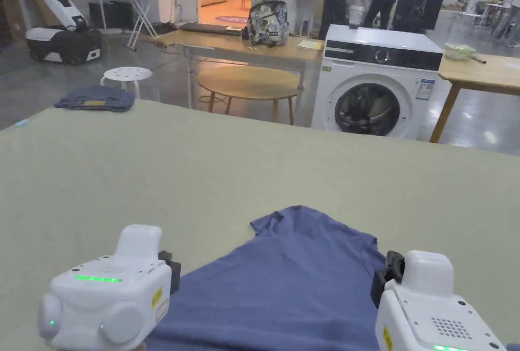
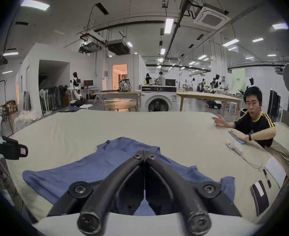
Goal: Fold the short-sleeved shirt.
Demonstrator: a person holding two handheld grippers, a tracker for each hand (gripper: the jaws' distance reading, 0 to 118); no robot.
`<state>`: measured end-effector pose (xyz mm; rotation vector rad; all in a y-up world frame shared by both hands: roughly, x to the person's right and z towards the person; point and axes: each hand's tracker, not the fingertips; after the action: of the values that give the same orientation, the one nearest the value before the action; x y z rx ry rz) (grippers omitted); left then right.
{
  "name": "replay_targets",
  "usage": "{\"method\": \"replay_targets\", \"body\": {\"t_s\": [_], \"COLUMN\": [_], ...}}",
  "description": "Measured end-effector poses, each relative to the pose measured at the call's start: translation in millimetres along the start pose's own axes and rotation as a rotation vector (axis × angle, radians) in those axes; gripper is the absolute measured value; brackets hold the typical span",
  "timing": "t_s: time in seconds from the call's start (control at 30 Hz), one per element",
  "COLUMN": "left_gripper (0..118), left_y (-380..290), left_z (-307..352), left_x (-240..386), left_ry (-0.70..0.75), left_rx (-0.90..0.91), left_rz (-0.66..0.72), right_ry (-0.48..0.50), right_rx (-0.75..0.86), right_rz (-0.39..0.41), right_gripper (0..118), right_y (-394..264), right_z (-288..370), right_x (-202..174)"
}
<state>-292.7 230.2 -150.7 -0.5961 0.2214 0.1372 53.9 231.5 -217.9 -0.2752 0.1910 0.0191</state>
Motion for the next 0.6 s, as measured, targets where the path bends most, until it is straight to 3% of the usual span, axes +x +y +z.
{"method": "replay_targets", "body": {"t_s": [0.3,0.4,0.47,0.53,0.6], "left_gripper": [0,3,19,55,55], "left_y": [-10.7,-10.3,-12.4,-15.0,-17.6], "left_z": [-8.4,-19.6,-29.5,-39.0,-47.8], "left_x": [-103.4,-130.4,-146.1,-157.0,-163.7], "left_ry": [0.058,0.02,0.01,0.025,0.044], "left_rx": [-0.123,-0.203,-0.245,-0.284,-0.311], "left_rz": [0.153,0.273,0.339,0.378,0.391], "right_ry": [0.029,0.041,0.047,0.054,0.063], "right_rx": [-0.096,-0.117,-0.127,-0.137,-0.149], "right_rz": [0.012,0.01,0.011,0.012,0.023], "right_gripper": [0,0,0,0,0], "right_y": [-18.7,-25.7,-27.8,-28.0,-29.2], "right_z": [-20.8,-27.1,-29.6,-30.9,-33.7], "right_x": [-10.8,-15.6,-18.5,-20.8,-23.6]}}
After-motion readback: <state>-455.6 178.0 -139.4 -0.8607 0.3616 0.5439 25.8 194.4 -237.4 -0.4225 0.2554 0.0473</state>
